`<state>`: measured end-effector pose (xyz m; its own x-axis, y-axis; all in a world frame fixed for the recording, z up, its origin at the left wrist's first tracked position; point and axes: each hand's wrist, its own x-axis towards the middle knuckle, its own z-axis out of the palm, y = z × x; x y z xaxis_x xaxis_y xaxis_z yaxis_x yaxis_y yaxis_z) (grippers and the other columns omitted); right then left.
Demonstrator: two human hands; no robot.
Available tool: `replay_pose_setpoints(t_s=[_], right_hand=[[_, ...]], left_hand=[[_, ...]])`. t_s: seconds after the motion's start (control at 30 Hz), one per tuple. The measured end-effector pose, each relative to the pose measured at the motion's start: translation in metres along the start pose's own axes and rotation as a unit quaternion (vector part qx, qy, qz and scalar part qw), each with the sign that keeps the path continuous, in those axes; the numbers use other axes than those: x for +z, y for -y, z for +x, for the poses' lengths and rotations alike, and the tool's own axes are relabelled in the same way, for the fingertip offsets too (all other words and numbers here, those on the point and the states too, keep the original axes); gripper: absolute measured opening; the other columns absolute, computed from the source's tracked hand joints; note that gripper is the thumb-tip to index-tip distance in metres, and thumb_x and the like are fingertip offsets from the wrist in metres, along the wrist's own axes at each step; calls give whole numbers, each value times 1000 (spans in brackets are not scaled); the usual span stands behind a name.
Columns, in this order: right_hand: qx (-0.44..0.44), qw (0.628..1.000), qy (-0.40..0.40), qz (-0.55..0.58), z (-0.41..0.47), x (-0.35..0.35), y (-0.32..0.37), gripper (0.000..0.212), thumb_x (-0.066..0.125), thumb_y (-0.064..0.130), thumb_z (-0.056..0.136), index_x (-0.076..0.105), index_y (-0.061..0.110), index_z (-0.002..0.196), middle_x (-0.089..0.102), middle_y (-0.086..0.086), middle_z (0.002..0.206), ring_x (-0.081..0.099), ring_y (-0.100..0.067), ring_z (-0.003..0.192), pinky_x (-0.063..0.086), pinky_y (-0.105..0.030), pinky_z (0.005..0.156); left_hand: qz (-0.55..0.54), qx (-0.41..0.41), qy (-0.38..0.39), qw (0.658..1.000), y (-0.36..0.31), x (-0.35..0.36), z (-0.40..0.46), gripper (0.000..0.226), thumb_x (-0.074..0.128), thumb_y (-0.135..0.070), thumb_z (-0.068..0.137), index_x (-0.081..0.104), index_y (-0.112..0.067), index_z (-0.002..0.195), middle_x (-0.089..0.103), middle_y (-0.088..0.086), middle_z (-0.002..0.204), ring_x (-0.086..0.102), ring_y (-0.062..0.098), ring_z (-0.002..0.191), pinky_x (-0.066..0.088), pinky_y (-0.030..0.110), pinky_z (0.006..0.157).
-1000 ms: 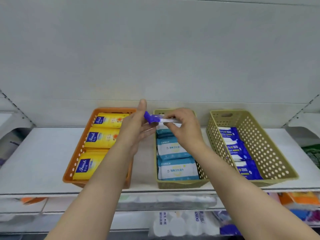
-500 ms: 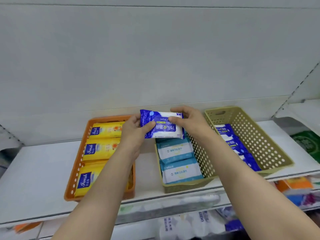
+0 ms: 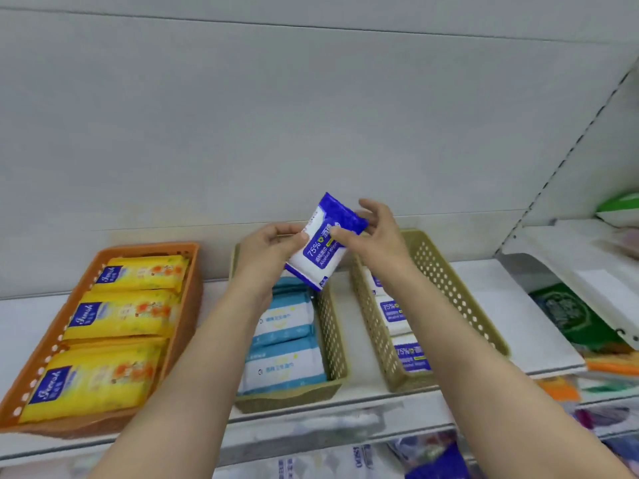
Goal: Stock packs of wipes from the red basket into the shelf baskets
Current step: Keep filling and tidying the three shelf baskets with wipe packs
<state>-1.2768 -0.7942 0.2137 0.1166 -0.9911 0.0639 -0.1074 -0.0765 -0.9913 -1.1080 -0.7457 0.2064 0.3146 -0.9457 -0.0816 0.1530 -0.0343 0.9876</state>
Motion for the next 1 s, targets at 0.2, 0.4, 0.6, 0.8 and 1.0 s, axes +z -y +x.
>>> replay_pose_setpoints(t_s=[0.2,0.4,0.6,0.8,1.0], right_hand=[[-28,980,146,-134,29,-92,10,50,83,22,80,61,22,125,72,1,106,72,-9,90,57,-26,72],[37,976,175,-123,38,-144,-10,25,83,21,79,69,10,96,76,-7,88,75,-19,80,61,-31,68],[123,984,48,-117,44,-169,-65,30,86,32,76,69,13,93,76,-3,91,75,-18,79,62,-39,75],[121,969,121,-178,49,-159,-72,23,81,36,80,64,22,87,74,-1,94,74,-17,84,62,-39,78],[166,914,270,-254,41,-140,-88,15,80,20,83,67,17,86,72,-5,100,71,-18,85,59,-31,70]], left_hand=[[75,38,30,996,3,86,-9,12,73,-4,86,74,-16,89,75,1,81,70,7,66,55,19,60],[108,20,-13,994,33,132,-14,7,76,-13,85,71,-18,82,74,5,83,69,16,74,56,32,71],[202,0,-134,970,87,142,-24,40,68,-32,92,60,-18,129,62,-4,124,58,14,117,46,32,99],[144,-54,-101,983,106,148,-36,14,46,-31,104,59,-29,110,67,-14,97,64,-8,75,46,18,63],[113,-39,-94,988,109,144,-33,16,48,-26,104,62,-31,103,72,-11,94,69,-2,75,54,22,65]])
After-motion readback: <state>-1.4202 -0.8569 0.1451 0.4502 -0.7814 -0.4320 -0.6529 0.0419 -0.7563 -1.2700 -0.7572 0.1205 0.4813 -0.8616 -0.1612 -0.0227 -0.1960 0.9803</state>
